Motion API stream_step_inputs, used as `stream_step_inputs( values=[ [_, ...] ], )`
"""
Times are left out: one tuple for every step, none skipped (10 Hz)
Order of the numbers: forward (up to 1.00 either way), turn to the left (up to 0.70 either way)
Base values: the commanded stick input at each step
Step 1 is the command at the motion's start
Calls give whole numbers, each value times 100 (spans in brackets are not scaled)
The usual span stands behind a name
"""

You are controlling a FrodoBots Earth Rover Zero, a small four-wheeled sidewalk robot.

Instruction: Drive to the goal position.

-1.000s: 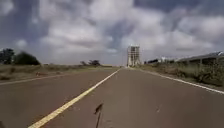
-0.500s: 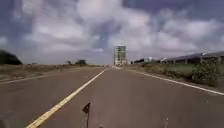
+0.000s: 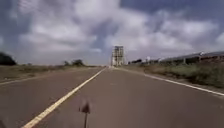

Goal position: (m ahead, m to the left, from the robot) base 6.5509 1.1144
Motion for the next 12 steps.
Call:
stream_step_inputs(
  values=[
    [100,0],
    [100,0],
    [100,0],
    [100,0],
    [100,0],
    [100,0],
    [100,0],
    [100,0],
    [100,0],
    [100,0],
    [100,0],
    [100,0]
  ],
)
